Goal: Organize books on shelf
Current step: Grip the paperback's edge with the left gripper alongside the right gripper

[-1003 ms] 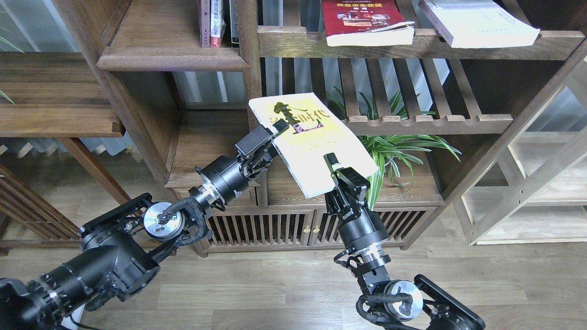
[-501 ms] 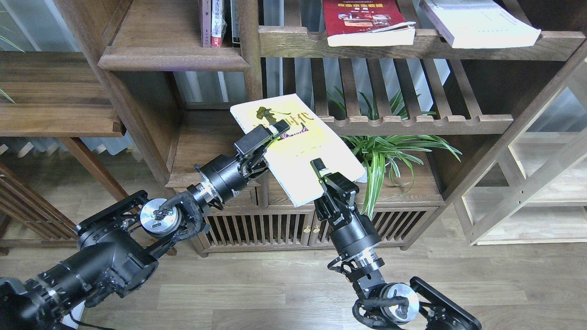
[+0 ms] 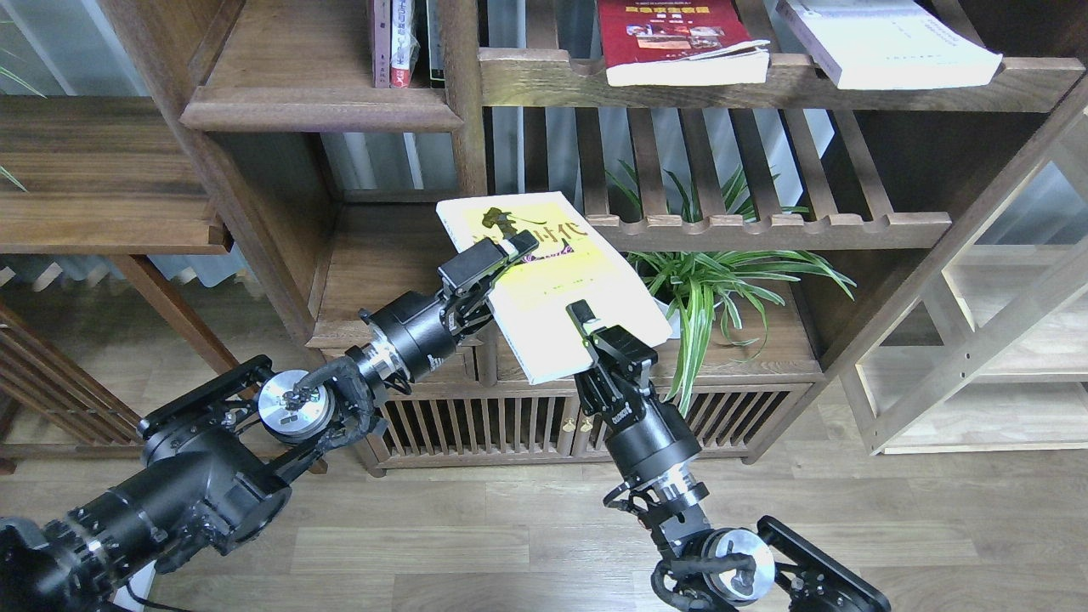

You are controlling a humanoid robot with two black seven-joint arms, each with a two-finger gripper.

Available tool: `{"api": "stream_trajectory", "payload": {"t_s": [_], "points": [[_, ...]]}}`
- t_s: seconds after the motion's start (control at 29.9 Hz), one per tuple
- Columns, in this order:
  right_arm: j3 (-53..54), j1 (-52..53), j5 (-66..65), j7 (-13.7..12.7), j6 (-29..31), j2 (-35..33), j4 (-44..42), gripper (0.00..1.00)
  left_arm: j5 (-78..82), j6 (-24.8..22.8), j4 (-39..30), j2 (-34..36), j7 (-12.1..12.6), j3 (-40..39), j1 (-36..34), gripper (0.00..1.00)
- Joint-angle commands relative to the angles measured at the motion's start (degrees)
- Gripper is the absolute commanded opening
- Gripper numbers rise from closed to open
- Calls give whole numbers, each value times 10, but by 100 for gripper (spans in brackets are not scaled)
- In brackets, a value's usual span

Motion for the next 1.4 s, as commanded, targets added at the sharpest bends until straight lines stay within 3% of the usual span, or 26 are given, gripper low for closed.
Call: {"api": "stream_trajectory", "payload": {"t_s": [0.0,0.07,0.23,0.4,0.57,0.7,0.8,1.1,1.27,1.37], "points": [[0,0,-1,-4,0,1,0,11,0,-4,-5,0,0,0,4,56],[0,0,-1,-4,0,1,0,11,-1,-6,-7,1,0,0,7,51],[0,0,-1,-5,0,1,0,11,-1,-13,-13,3,-1,-3,15,23],[0,0,-1,-6,0,1,-1,12,-1,-13,-13,3,0,-3,16,21],[0,2,-2,-11,0,1,-1,14,-1,-13,-14,4,-1,-3,17,5],[-3,5,-2,-12,0,1,-1,16,-1,-13,-16,4,-1,-3,19,2],[-2,5,-2,-12,0,1,-2,26,2,-13,-16,5,-2,-3,20,2],[-2,6,-8,-11,0,6,-1,70,4,-13,-16,9,-8,-7,22,2],[0,11,-13,-11,0,14,-1,82,4,-13,-16,9,-9,-7,22,2],[2,11,-16,-11,0,12,-1,82,4,-13,-16,9,-8,-7,22,2]]}}
